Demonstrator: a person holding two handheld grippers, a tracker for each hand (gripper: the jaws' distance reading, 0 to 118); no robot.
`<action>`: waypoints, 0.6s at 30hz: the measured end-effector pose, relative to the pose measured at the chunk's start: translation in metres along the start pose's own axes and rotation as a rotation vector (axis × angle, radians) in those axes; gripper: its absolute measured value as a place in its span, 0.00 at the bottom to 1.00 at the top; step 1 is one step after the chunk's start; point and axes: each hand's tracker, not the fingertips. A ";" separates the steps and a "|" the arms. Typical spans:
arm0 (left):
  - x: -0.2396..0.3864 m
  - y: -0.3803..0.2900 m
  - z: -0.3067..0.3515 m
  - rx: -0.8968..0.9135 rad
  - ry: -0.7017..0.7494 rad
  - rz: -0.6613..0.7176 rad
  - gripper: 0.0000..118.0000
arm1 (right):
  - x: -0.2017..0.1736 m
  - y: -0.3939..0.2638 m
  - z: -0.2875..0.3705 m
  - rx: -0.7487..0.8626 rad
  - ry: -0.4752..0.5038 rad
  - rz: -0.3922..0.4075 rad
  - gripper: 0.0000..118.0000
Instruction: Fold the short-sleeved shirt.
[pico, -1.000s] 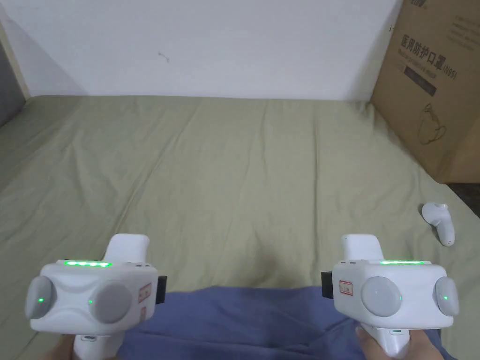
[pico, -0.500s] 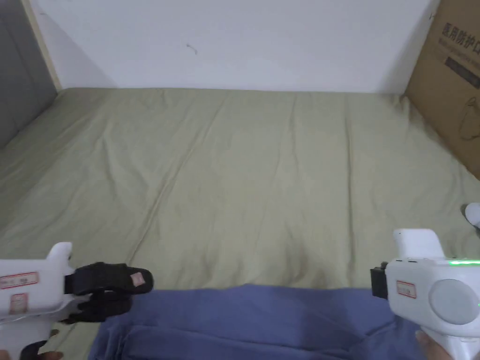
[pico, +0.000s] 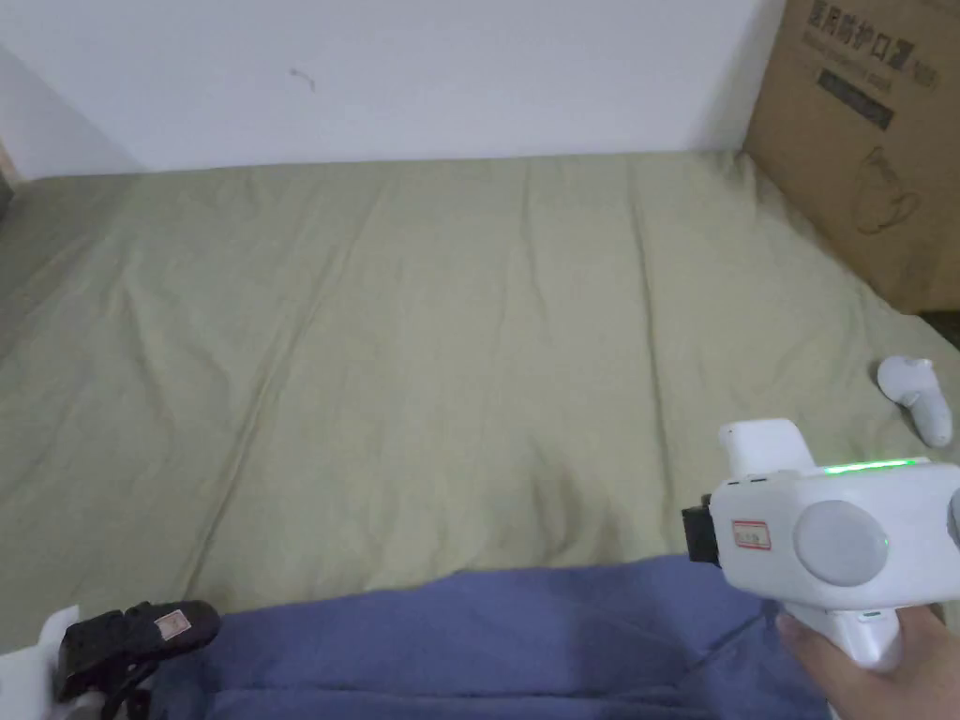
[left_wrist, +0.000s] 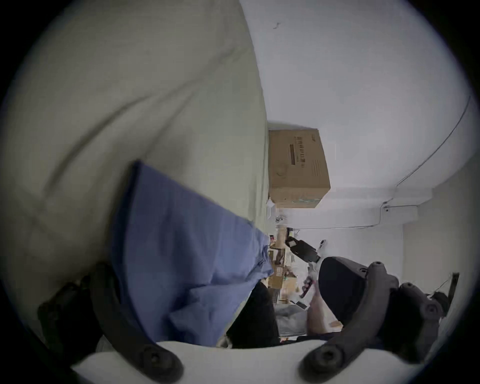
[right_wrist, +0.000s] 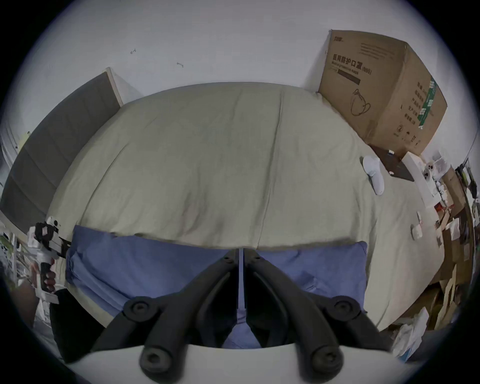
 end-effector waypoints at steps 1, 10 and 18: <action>0.002 -0.002 -0.003 0.005 0.000 -0.017 1.00 | 0.002 0.000 -0.001 -0.002 0.009 -0.010 0.03; -0.006 -0.013 -0.002 0.080 0.199 0.028 0.04 | 0.010 0.000 -0.002 -0.004 0.046 -0.013 0.03; 0.096 -0.030 -0.016 0.123 0.734 -0.408 0.04 | 0.027 0.000 0.003 0.006 0.043 -0.040 0.03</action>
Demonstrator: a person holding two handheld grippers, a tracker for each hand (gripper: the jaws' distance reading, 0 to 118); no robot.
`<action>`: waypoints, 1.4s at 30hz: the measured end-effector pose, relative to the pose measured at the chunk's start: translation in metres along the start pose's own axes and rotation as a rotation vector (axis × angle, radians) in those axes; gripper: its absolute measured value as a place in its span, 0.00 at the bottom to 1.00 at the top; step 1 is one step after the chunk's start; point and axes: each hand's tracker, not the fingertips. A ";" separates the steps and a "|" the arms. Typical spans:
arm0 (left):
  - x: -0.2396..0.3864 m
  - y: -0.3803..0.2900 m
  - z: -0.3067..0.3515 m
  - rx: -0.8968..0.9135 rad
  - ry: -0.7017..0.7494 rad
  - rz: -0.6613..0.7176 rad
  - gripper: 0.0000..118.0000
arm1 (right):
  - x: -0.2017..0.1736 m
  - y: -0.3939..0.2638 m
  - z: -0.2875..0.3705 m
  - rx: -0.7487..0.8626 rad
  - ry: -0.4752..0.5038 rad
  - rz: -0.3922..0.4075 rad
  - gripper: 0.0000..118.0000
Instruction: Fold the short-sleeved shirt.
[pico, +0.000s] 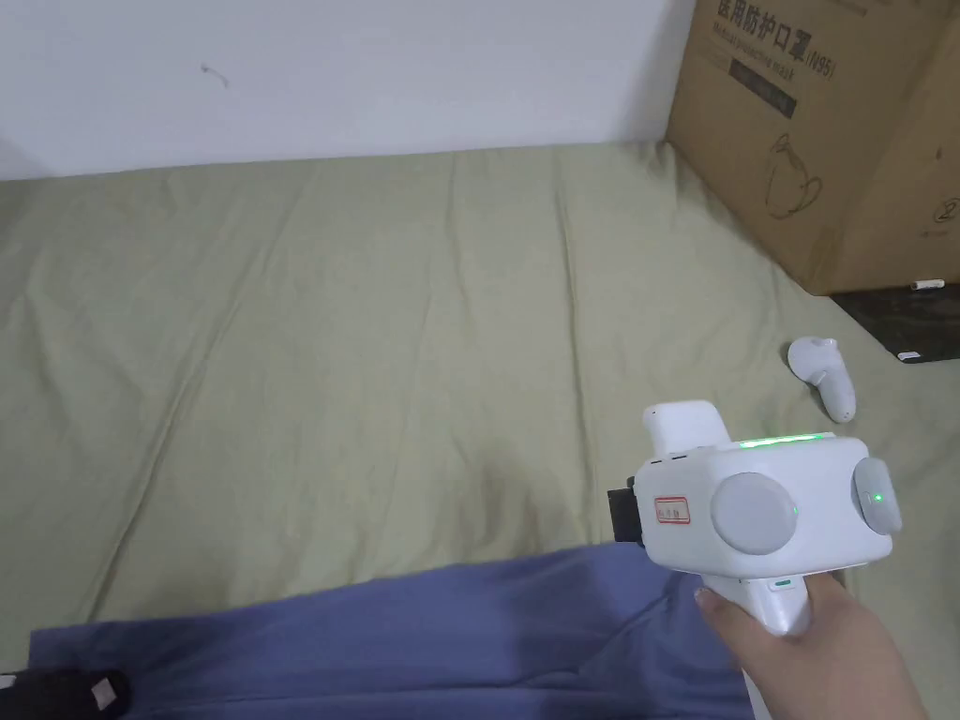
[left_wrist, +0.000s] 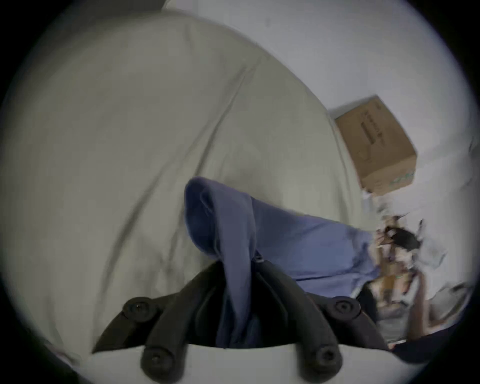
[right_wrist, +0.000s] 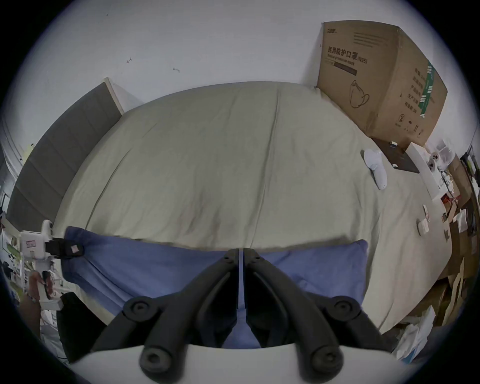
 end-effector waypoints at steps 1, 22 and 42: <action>0.009 0.004 0.008 0.037 0.083 -0.073 0.04 | 0.002 0.001 0.001 0.006 -0.012 0.001 0.03; 0.210 -0.029 -0.130 -0.336 -0.197 -0.079 0.96 | 0.024 -0.008 0.007 0.000 0.046 -0.036 0.03; 0.193 -0.050 -0.130 -0.356 -0.202 -0.193 0.01 | 0.028 -0.006 0.009 0.040 0.013 -0.014 0.03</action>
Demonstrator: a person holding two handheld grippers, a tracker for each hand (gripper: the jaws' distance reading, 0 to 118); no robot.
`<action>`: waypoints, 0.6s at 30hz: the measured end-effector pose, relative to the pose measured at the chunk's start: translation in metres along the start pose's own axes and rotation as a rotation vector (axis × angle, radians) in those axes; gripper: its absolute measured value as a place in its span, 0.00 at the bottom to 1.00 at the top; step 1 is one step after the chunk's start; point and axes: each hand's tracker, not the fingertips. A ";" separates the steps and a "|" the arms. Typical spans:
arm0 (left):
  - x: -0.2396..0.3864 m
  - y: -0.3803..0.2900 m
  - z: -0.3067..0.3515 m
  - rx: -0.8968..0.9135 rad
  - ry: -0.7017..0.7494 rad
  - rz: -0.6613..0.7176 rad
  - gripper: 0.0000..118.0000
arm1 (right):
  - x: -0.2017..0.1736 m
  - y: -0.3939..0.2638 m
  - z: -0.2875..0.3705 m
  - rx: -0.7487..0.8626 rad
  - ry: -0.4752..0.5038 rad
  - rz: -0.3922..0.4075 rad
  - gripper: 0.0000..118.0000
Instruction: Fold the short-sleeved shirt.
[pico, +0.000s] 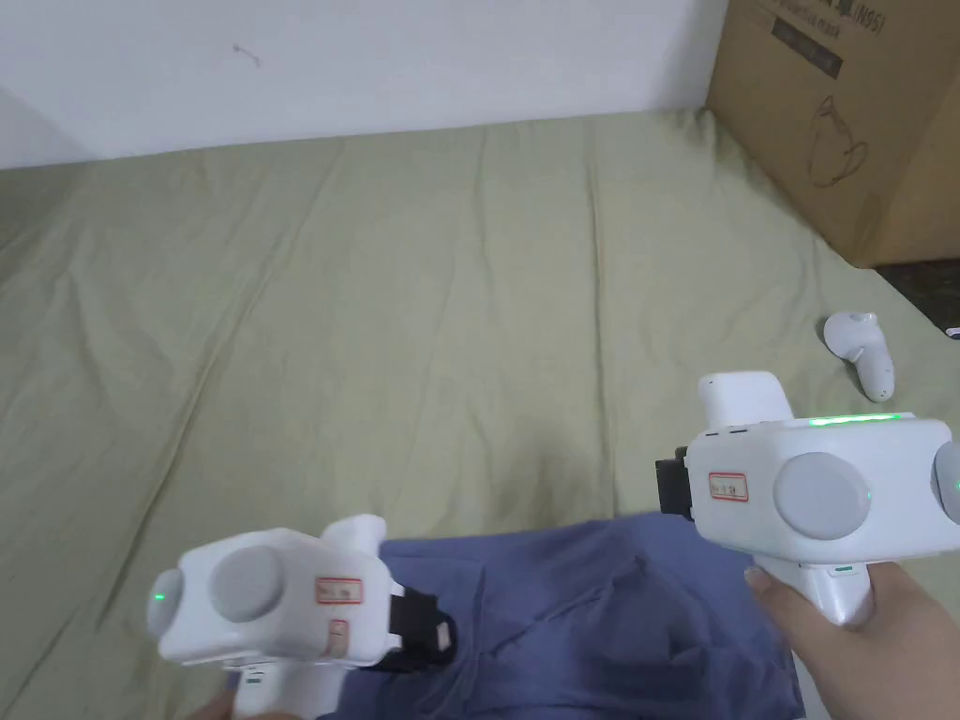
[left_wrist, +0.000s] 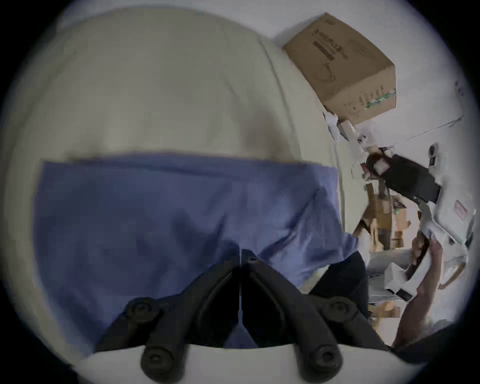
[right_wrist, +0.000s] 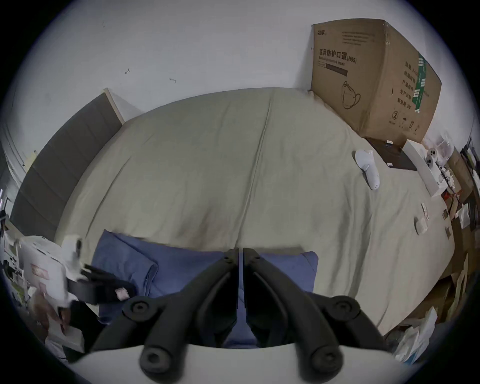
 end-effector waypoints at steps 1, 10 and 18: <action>0.003 -0.003 -0.011 -0.018 -0.027 0.020 0.01 | -0.001 -0.001 -0.001 -0.001 -0.006 0.009 0.03; 0.006 -0.015 0.017 0.092 -0.337 0.068 0.01 | 0.003 0.000 0.004 -0.007 -0.006 0.013 0.03; -0.121 -0.014 0.126 0.274 -0.331 0.206 1.00 | 0.006 0.005 0.004 -0.002 -0.022 0.012 0.03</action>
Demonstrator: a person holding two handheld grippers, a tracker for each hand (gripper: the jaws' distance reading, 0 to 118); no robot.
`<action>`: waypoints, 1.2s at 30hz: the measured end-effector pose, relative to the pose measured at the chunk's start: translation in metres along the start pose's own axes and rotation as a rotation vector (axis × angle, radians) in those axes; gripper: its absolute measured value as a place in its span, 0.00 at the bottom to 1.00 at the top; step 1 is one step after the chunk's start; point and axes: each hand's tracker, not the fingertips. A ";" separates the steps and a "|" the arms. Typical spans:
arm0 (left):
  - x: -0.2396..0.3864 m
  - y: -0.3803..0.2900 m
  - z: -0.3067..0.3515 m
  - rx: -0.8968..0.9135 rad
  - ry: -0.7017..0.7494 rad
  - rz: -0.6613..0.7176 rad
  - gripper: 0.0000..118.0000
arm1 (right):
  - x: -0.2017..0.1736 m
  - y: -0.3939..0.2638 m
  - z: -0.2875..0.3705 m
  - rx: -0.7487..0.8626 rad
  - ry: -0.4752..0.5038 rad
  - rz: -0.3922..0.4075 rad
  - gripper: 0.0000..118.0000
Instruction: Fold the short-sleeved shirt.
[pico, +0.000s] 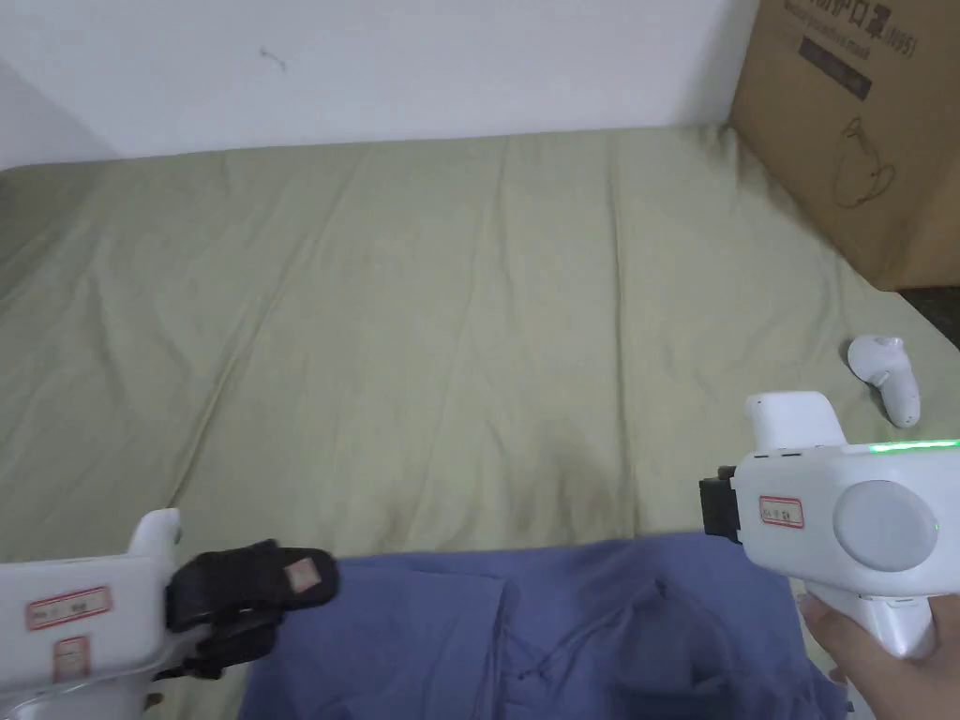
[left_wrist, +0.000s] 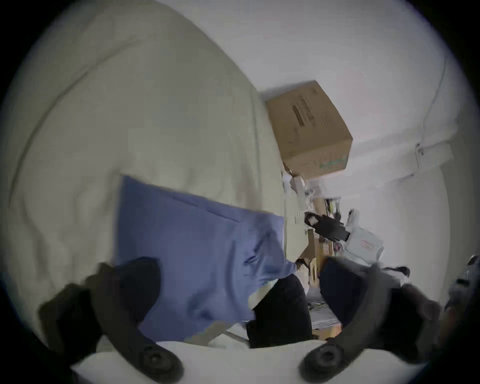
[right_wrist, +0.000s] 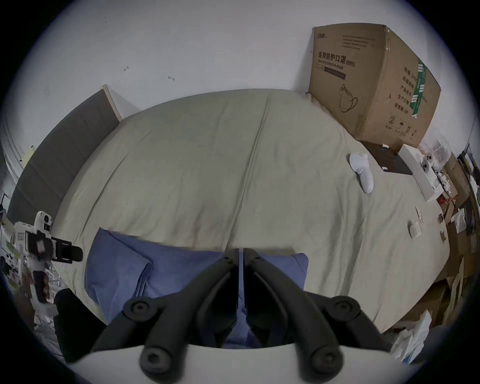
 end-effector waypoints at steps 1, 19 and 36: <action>-0.010 0.002 0.010 0.036 -0.036 0.013 1.00 | -0.001 0.000 -0.001 -0.003 0.006 0.002 0.03; -0.081 -0.013 -0.073 -0.100 -0.067 0.217 0.09 | -0.002 -0.003 -0.009 -0.047 -0.004 -0.009 0.03; 0.067 -0.009 0.052 0.274 0.928 -0.294 0.09 | -0.030 0.013 -0.016 0.015 -0.007 0.034 0.03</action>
